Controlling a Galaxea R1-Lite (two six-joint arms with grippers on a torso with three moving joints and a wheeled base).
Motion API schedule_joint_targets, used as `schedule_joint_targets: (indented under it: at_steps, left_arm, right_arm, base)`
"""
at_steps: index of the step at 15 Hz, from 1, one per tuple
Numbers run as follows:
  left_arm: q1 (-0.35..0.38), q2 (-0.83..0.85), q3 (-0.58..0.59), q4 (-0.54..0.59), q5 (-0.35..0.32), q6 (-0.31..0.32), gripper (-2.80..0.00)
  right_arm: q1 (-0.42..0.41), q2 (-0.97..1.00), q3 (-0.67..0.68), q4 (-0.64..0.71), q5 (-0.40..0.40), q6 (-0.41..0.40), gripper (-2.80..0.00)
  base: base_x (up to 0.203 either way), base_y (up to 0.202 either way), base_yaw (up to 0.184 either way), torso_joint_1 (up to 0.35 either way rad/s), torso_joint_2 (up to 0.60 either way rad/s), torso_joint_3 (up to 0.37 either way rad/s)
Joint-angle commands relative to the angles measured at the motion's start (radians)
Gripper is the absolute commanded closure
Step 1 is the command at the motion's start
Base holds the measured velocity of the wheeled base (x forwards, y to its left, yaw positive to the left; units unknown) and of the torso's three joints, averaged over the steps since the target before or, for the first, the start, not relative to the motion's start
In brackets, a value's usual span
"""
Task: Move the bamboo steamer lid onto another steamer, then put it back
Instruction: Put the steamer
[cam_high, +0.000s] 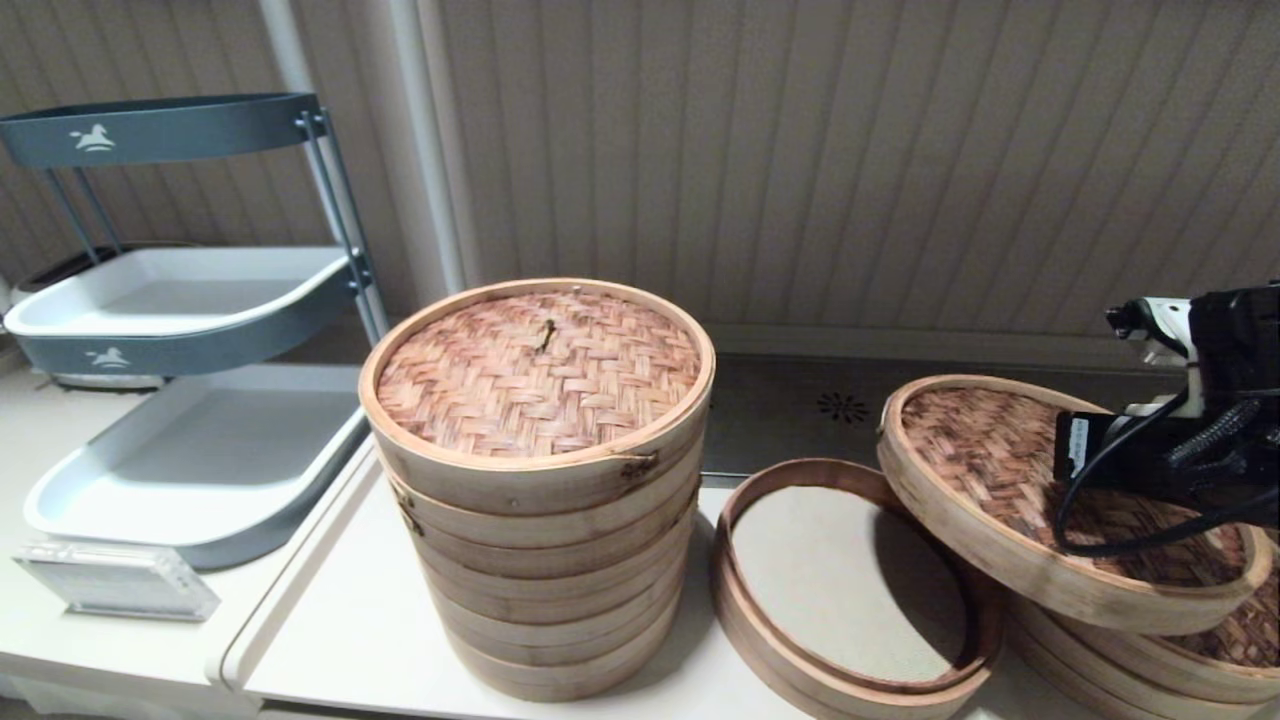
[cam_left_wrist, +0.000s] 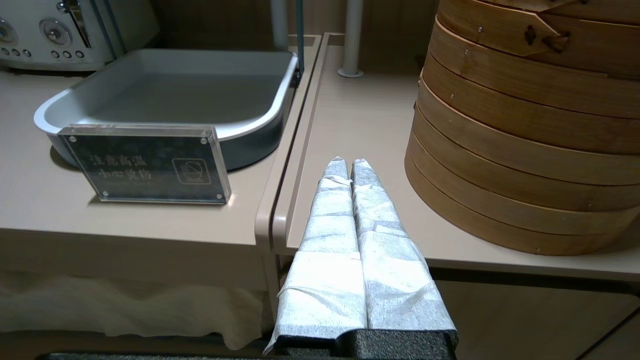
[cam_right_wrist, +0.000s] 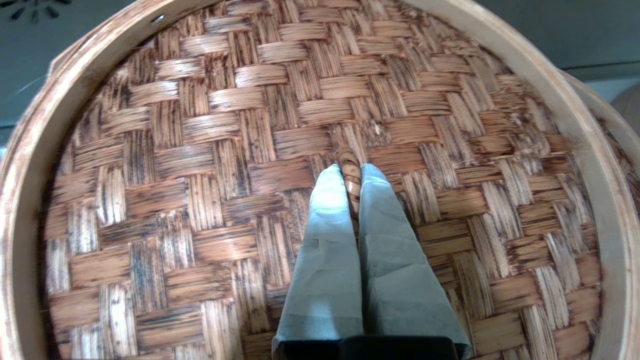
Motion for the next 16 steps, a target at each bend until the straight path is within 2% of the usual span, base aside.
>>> schedule_joint_targets:
  at_steps: [1,6,16]
  left_arm:
    - [0.001,-0.002,0.025,-0.001,-0.001,0.0,0.0]
    - [0.0,-0.002,0.025,-0.001,0.001,0.0,0.0]
    - [0.0,-0.002,0.025,-0.001,0.001,0.0,0.0]
  right_arm:
    - [0.075,0.002,0.003,-0.001,-0.042,0.005,0.0]
    - [0.207,0.019,0.031,-0.005,-0.109,0.032,0.0]
    - [0.378,0.076,0.032,-0.006,-0.173,0.123,0.0]
  base:
    - [0.0,0.0,0.0,0.0,0.0,0.0]
    - [0.0,0.0,0.0,0.0,0.0,0.0]
    - [0.0,0.0,0.0,0.0,0.0,0.0]
